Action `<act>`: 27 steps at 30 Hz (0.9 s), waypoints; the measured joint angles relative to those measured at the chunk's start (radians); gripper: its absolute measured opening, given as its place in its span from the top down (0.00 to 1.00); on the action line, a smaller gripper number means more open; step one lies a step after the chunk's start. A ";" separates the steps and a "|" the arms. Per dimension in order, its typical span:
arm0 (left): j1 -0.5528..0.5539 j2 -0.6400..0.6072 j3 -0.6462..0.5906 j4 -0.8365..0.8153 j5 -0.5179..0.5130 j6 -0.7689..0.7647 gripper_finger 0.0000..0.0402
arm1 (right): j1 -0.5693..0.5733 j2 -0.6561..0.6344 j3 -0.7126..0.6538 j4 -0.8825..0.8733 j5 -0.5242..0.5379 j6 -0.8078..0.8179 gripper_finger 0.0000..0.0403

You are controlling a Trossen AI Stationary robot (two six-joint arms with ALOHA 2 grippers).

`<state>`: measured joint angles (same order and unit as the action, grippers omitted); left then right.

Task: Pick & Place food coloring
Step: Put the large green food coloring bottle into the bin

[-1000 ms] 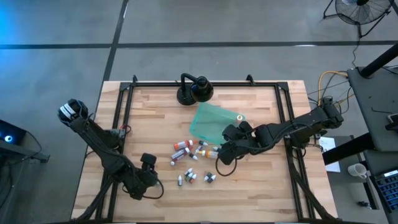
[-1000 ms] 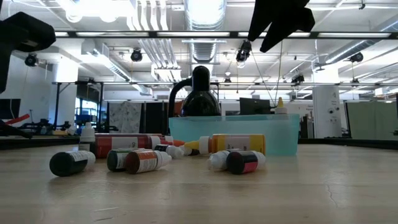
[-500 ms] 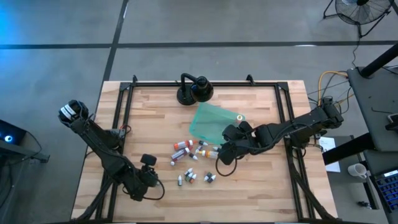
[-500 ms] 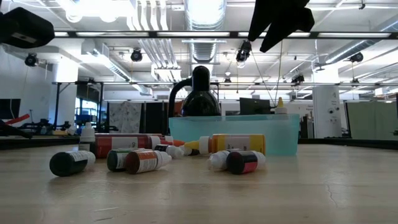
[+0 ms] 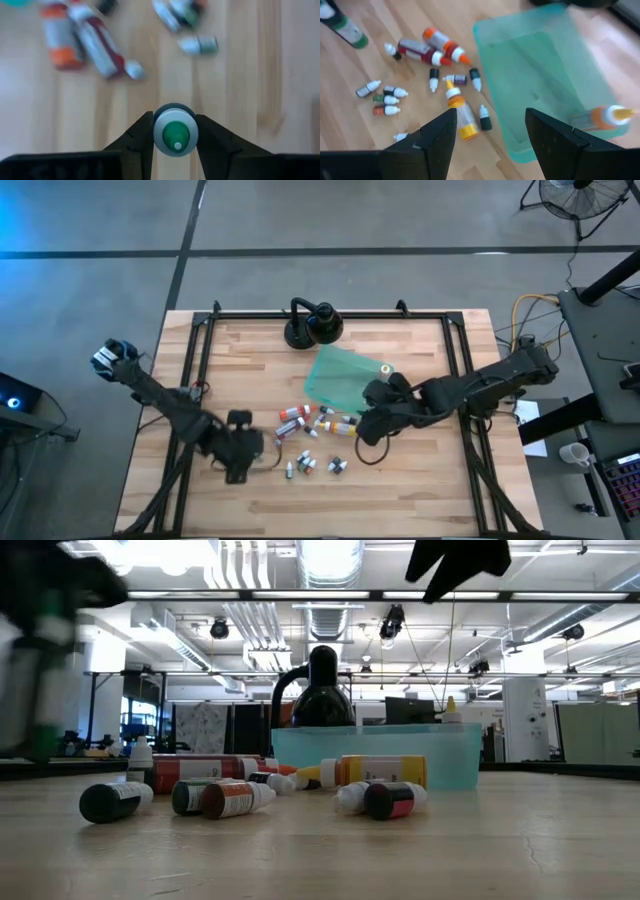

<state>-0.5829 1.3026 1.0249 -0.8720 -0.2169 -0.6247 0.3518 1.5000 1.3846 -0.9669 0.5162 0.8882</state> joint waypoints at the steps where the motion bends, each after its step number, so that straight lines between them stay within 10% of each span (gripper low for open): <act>1: 0.038 -0.008 0.022 -0.001 -0.003 0.000 0.76 | 0.008 -0.019 0.000 -0.018 0.017 0.011 0.43; 17: 0.640 0.258 0.495 0.030 -0.047 0.370 0.76 | 0.056 -0.184 -0.030 -0.209 0.189 0.098 0.43; 27: 0.810 0.534 0.665 0.033 0.025 0.479 0.76 | 0.056 -0.198 -0.098 -0.213 0.186 0.208 0.43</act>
<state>0.2275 1.8370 1.6898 -0.8391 -0.1923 -0.1453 0.4080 1.3022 1.2862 -1.1797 0.7025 1.0964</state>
